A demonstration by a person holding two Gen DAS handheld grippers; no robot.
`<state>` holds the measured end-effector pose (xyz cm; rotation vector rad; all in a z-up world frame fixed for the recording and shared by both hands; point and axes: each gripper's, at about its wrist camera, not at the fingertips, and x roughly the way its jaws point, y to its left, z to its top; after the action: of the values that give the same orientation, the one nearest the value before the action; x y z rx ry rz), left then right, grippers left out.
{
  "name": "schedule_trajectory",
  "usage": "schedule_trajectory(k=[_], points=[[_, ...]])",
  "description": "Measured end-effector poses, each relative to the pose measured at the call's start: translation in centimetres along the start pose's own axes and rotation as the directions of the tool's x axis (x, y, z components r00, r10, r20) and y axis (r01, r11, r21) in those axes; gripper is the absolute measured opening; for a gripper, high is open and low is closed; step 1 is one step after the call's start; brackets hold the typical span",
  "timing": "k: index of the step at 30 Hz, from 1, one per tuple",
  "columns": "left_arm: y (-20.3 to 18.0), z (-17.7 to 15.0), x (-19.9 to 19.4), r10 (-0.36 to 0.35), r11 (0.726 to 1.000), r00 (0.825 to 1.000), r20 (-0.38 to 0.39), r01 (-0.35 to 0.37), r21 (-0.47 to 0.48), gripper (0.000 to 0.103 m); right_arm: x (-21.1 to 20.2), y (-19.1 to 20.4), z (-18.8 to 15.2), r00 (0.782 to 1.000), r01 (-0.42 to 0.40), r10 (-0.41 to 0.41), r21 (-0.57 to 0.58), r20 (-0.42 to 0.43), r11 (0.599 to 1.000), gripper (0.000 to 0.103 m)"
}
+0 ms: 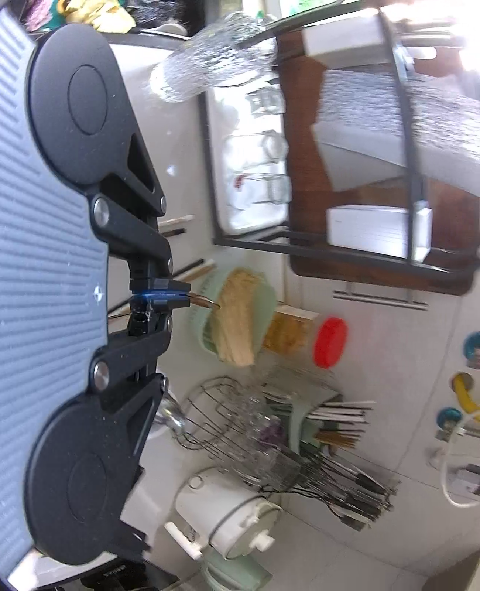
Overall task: Organize utensils
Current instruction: 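Lift the copper spoon with the left gripper and carry it over the mug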
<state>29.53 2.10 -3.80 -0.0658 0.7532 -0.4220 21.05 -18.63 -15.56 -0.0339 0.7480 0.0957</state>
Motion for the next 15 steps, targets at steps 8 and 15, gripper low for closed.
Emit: schedule_trajectory(k=[8,15], points=[[-2.8,3.8,-3.4,-0.036,0.998,0.996,0.077,0.032,0.052,0.000,0.1,0.1,0.1,1.000,-0.004,0.004,-0.008,-0.004,1.000,0.089],[-5.6,5.7,-4.9,-0.070,0.994,0.991,0.110,0.059,0.097,0.000,0.2,0.3,0.1,1.000,-0.011,0.011,-0.014,-0.006,1.000,0.089]])
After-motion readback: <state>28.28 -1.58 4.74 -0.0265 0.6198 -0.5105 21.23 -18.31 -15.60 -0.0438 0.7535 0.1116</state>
